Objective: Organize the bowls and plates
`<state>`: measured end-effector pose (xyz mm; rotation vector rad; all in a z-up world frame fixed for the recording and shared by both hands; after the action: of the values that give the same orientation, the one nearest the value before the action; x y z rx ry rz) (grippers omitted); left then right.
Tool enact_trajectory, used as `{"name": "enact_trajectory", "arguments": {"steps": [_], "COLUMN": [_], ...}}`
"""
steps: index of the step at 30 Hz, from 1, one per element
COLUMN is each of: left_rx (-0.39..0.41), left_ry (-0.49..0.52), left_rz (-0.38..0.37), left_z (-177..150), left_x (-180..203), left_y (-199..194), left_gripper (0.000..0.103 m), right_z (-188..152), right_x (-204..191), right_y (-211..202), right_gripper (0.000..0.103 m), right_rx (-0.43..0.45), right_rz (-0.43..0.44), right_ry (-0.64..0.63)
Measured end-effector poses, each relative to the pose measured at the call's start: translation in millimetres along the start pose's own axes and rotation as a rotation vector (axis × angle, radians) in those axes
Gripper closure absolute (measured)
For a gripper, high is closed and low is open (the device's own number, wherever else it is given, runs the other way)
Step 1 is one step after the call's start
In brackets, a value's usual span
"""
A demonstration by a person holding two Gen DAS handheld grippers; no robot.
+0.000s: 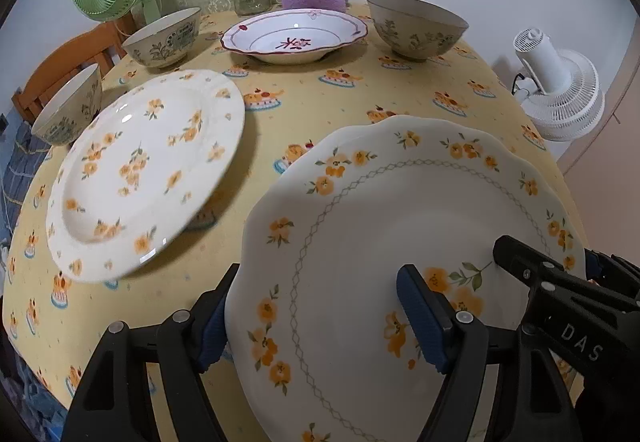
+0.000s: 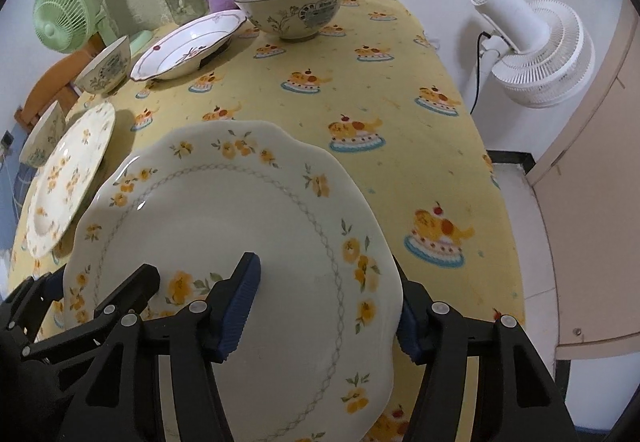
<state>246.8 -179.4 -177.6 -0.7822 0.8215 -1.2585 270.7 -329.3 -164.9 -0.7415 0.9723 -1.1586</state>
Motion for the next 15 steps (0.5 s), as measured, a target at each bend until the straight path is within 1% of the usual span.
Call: {"name": "enact_trajectory", "arguments": {"steps": [8, 15], "left_rx": [-0.002, -0.012], "left_ry": [-0.026, -0.052], "left_rz": [0.01, 0.02], "left_z": [18.5, 23.9], "left_x": [-8.8, -13.6], "left_y": [10.8, 16.4], "left_gripper": [0.026, 0.027], "right_z": [21.0, 26.1], "right_x": [-9.3, -11.8], "right_y": [11.5, 17.7], "right_gripper": [0.039, 0.039], "right_rx": [0.009, 0.006], "right_rz": [0.007, -0.001], "right_ry": [-0.013, -0.015]}}
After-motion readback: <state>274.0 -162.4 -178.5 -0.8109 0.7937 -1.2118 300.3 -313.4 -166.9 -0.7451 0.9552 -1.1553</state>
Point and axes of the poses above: each gripper's, at about its wrist camera, not at the fingertips, and y roughly the way its jaws point, x to its right, z to its top, the point moved 10 cm from there along y, roughly the way its jaws point, and after that the axes turned 7 degrees about z, right-handed, at the moved point
